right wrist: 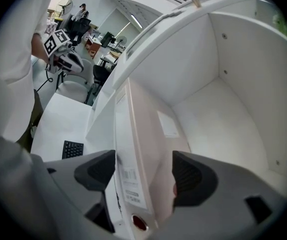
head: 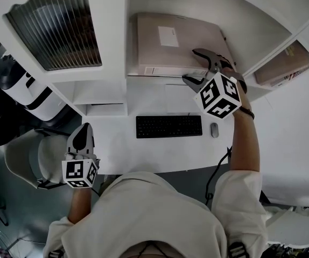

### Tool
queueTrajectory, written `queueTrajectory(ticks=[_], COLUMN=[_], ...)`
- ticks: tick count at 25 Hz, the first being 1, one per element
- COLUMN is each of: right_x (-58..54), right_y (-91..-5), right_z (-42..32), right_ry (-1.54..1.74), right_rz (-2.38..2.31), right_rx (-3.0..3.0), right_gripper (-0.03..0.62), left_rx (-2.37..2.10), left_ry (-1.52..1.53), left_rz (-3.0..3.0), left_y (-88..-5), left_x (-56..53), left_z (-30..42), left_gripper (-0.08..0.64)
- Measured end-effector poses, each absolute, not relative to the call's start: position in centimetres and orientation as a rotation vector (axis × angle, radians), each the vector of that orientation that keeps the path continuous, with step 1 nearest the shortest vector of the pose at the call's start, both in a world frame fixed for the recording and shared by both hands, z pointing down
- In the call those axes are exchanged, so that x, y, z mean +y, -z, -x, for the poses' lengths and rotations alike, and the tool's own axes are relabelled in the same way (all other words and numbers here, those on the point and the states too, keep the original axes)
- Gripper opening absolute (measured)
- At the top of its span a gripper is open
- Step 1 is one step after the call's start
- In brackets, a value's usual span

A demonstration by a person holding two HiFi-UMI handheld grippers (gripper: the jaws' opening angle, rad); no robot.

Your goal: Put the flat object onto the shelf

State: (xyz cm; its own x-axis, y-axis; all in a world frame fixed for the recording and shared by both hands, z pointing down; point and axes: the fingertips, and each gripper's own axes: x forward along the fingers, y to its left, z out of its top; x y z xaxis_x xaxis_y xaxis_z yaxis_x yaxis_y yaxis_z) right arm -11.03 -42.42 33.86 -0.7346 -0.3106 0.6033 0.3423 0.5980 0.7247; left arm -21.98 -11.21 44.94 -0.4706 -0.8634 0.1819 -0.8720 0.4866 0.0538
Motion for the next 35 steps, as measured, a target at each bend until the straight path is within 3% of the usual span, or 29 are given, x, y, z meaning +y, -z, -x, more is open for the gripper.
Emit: queueTrajectory(ticks=[35], right_x=[-37.9], right_y=[-29.3], right_z=[5.8], right_ry=[1.048], right_rz=[-0.402], right_rx=[-2.431], right_gripper=[0.127], left_rx=[-2.453], left_ry=[-0.044], left_rz=[-1.686], left_y=[-44.4], left_x=[-10.6], left_z=[20.7], left_gripper=[-0.008])
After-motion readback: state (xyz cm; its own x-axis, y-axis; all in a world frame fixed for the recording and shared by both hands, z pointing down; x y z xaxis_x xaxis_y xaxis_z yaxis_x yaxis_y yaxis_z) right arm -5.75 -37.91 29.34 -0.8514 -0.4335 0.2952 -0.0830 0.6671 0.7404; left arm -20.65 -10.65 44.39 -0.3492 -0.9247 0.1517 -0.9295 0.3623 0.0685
